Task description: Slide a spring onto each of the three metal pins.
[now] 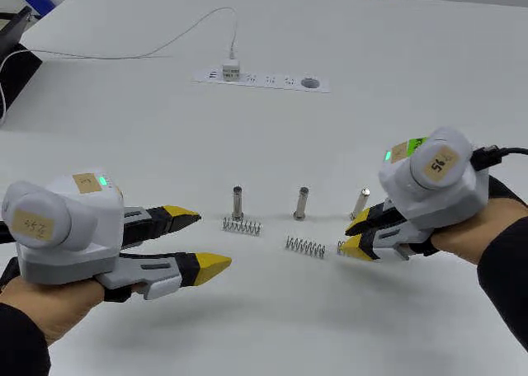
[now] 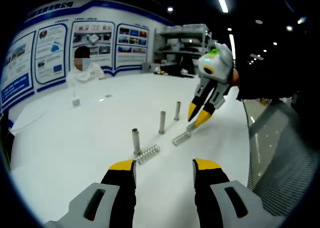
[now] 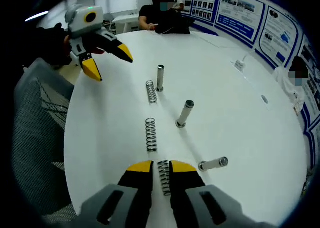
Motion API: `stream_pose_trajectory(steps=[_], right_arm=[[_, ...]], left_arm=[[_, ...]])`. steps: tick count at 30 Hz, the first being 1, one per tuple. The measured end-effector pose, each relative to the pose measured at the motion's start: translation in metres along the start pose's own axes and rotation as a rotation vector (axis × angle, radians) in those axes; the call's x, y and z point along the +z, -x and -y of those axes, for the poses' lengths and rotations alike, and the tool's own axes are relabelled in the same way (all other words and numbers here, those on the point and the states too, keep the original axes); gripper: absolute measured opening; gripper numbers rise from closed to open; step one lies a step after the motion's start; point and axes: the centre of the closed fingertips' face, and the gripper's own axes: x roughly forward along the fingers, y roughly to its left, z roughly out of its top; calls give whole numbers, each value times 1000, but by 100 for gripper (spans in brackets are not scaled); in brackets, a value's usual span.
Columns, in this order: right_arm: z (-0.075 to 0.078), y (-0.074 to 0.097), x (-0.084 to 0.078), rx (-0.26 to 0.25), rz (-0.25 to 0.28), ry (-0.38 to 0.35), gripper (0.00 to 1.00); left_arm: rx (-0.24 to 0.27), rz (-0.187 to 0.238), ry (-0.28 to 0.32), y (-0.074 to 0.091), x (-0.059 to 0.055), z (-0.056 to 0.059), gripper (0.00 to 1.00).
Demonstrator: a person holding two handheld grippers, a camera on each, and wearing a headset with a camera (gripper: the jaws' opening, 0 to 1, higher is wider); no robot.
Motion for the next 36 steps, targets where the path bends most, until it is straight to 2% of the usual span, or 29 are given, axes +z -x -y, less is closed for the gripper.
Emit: stream_pose_trajectory(steps=[5,14,20,23,26,31,36], right_arm=[[-3,-9,-1,35,-34,49,13],[-3,-17,-7,54,-101,126,12],[-3,-17,-8,59,-112,128,12],[-2,-16,-9,51,-107,118,12],[0,-9,-3,37,-52,67,12],[2,2,0,22,-7,23,12],[3,10,2,1,37,-20,12]], left_arm=[[1,0,3,0,-1,0,46],[-7,-5,3,-2,-3,4,46],[-9,-6,1,-3,-3,4,46],[-13,-4,-1,-3,-2,6,46],[-21,1,-6,-4,1,10,46],[-38,5,-10,-8,4,14,46],[-68,-2,-21,-15,4,24,45]])
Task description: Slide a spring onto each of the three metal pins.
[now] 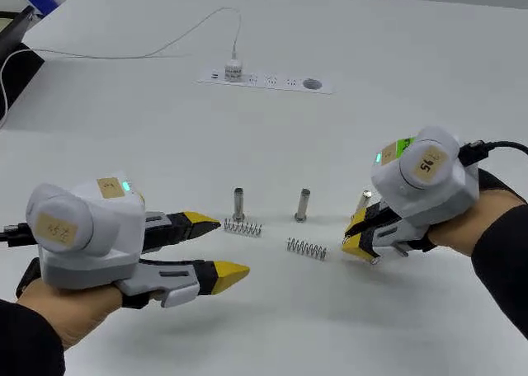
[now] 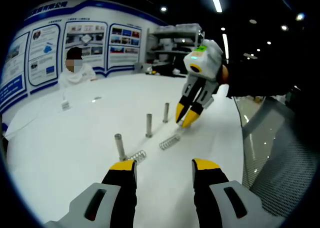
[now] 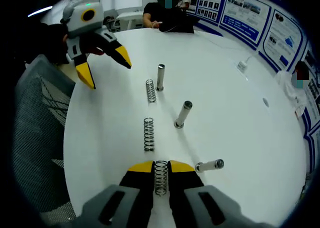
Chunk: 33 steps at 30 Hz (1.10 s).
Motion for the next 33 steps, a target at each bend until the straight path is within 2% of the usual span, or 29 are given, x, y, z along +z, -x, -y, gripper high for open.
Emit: stream_pose_trajectory(steps=[12,18,23,28,33], right_arm=[[-6,19,17,-16,125,-108,11],[-19,31,45,-8,222,-115,11],[-33,38,68,16,294,-114,11],[-45,45,91,54,378,-132,11],[-52,45,102,71,411,-127,11]], left_arm=[[-65,-1,-26,-18,10,16,44],[-116,9,-24,-32,17,29,42],[-141,2,-43,-41,20,38,41],[-154,7,-47,-43,23,41,39],[-150,16,-46,-45,27,41,35]])
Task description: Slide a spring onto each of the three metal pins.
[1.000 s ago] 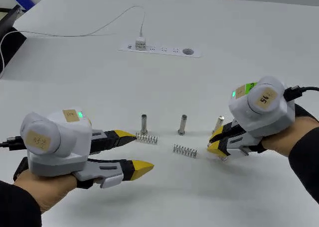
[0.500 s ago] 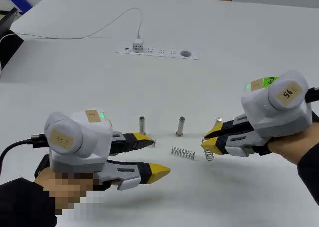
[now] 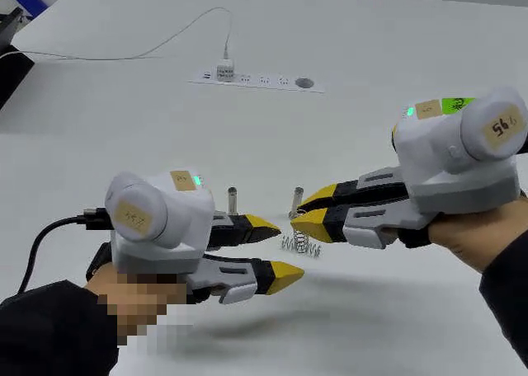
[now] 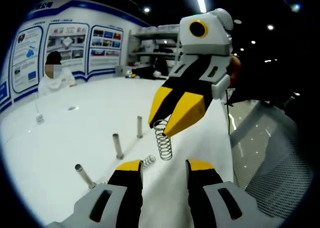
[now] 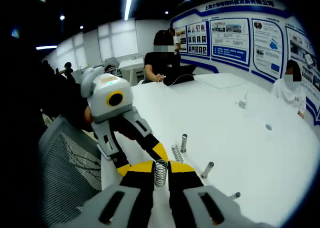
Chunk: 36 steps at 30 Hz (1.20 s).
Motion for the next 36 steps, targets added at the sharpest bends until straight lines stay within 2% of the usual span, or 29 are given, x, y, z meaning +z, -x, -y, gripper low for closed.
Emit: stream_pose_trajectory(steps=[7,14,20,29,36], right_arm=[[-7,-3,5,13,22,11,11],[-8,-3,4,12,22,15,11],[-8,-1,3,16,16,19,11],[-9,-3,-2,8,-26,77,13],[-8,-5,-2,16,-22,79,12]], left_arm=[[1,17,3,0,6,-1,28],[2,21,-16,1,7,-1,12],[-7,25,-17,1,8,2,11],[-1,15,-43,2,6,1,10],[4,11,-61,2,6,0,10]])
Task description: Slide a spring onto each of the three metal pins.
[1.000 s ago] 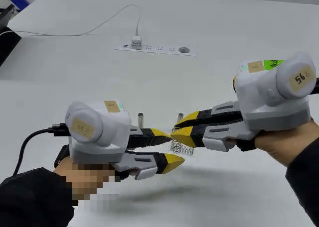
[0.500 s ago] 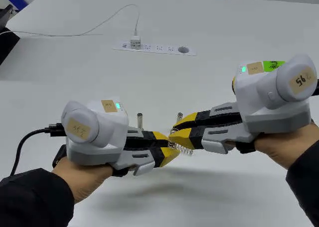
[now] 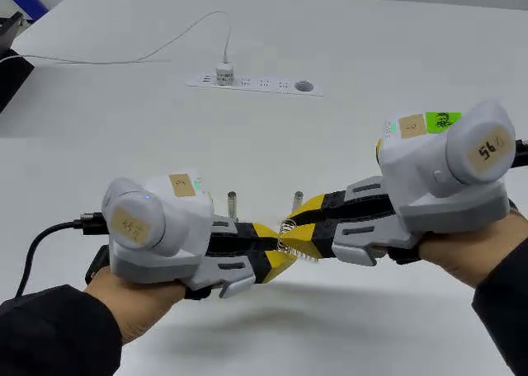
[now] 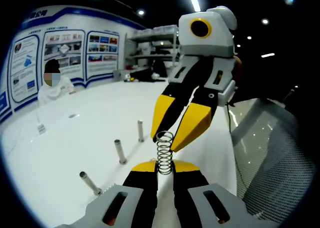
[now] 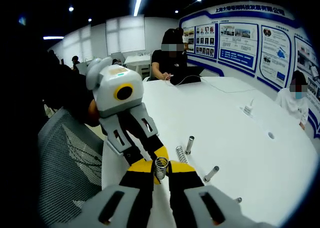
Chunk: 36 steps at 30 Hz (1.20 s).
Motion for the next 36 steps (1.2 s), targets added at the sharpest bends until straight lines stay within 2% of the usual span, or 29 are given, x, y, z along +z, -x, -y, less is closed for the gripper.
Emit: stream_pose_trajectory(steps=[4,10,13,26,32,36], right_arm=[[-1,0,0,5,-1,3,12],[0,2,3,-1,13,5,11],[5,6,3,-22,14,8,11],[42,38,-1,-141,35,-25,11],[66,59,-3,-215,48,-51,11],[83,72,-2,-272,70,-78,11]], left_arm=[[-3,-6,-9,0,-1,1,10],[-1,16,-6,0,3,0,12],[1,21,16,1,4,-1,19],[61,28,58,19,-4,-16,36],[111,23,75,33,-12,-28,40],[145,30,94,40,-13,-34,44]])
